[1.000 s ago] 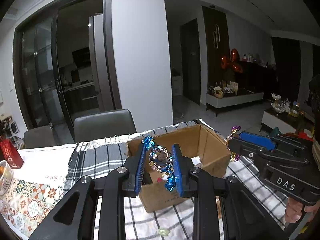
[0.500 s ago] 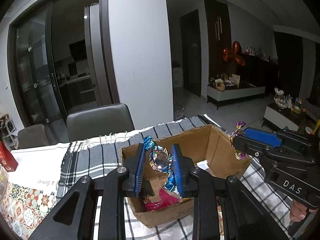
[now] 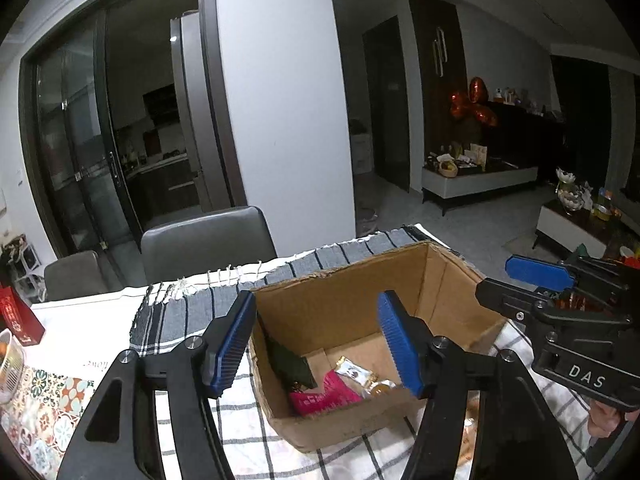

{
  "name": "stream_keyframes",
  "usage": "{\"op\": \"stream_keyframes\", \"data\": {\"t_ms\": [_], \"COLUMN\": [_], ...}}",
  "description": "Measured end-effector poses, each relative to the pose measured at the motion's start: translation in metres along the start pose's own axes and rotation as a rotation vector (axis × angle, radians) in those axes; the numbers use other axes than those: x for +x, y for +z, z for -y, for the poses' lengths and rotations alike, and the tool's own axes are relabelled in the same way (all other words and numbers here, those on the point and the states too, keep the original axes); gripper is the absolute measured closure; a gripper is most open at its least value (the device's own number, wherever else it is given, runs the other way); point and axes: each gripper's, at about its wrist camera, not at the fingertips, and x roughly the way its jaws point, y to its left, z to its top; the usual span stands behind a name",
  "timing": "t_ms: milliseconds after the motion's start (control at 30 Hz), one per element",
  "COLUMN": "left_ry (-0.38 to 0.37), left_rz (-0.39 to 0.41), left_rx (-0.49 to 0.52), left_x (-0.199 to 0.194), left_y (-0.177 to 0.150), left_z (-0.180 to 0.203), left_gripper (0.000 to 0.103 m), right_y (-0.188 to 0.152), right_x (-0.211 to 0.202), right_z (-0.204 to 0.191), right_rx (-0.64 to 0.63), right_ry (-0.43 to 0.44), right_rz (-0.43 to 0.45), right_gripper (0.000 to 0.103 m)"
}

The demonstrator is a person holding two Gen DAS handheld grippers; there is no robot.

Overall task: Organize snacks
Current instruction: 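Open both grippers to release the candies into the box, then move both tools back toward the red packet and biscuit packet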

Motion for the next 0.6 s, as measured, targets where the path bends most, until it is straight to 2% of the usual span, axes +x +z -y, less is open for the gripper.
{"op": "stream_keyframes", "data": {"t_ms": [267, 600], "left_ry": [-0.018, -0.043], "left_rz": [0.031, 0.057], "left_rx": [0.000, 0.041], "left_x": [-0.029, -0.063], "left_y": [-0.011, -0.033], "left_z": [0.008, 0.020], "left_gripper": [0.040, 0.040], "right_y": [-0.015, -0.039], "right_x": [-0.029, -0.063], "right_z": [-0.004, -0.008], "right_rx": [0.010, 0.023], "right_ry": [0.030, 0.024], "right_rz": [0.019, 0.039], "right_gripper": [0.059, 0.059]}}
